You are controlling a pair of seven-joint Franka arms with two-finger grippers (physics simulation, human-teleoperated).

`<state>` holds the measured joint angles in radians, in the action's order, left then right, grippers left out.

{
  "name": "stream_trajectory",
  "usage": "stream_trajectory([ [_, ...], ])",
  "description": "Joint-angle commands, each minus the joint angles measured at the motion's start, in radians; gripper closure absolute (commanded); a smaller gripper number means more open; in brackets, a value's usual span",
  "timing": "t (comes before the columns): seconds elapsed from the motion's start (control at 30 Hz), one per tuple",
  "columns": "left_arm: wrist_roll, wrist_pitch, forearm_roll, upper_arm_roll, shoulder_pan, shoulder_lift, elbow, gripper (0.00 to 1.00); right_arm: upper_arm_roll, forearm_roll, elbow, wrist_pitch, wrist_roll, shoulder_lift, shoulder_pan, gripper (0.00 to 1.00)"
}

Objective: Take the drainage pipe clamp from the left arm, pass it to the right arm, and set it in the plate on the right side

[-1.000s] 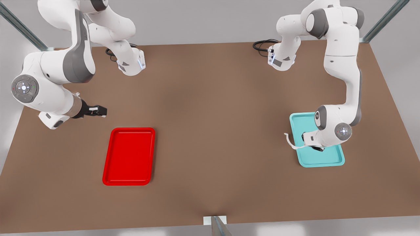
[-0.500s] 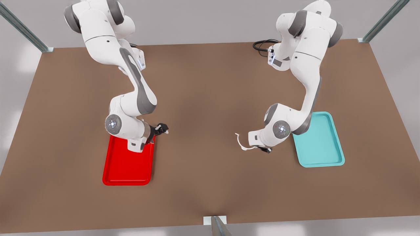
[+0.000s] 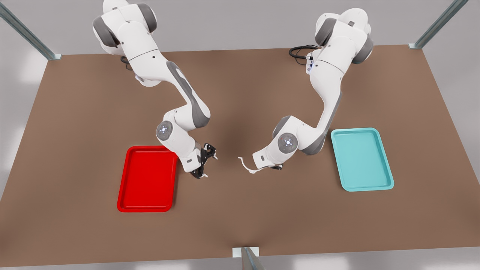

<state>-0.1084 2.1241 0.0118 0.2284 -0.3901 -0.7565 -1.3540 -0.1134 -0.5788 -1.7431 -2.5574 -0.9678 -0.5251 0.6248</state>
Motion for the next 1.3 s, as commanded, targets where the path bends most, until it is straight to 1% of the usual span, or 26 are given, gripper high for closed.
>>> stream_trajectory([
  [0.0,-0.418,-0.006,-0.01,0.0,-0.007,-0.015,0.019,0.79,0.0,-0.056,0.001,-0.089,-0.42,-0.004,0.013,0.0],
  [0.2,-0.448,-0.013,-0.012,0.0,-0.033,-0.018,0.042,0.79,0.0,-0.193,0.008,-0.145,-0.42,-0.032,0.079,0.0],
  [0.47,-0.45,-0.023,-0.012,0.002,-0.043,-0.018,0.042,0.79,0.0,-0.248,0.02,-0.199,-0.419,-0.061,0.116,0.0],
  [0.6,-0.45,-0.023,-0.013,0.0,-0.046,-0.017,0.042,0.79,0.0,-0.286,0.065,-0.214,-0.42,-0.102,0.13,0.0],
  [1.27,-0.45,-0.027,-0.013,0.002,-0.046,-0.014,0.042,0.79,0.0,-0.311,0.194,-0.234,-0.402,-0.24,0.142,0.0],
])
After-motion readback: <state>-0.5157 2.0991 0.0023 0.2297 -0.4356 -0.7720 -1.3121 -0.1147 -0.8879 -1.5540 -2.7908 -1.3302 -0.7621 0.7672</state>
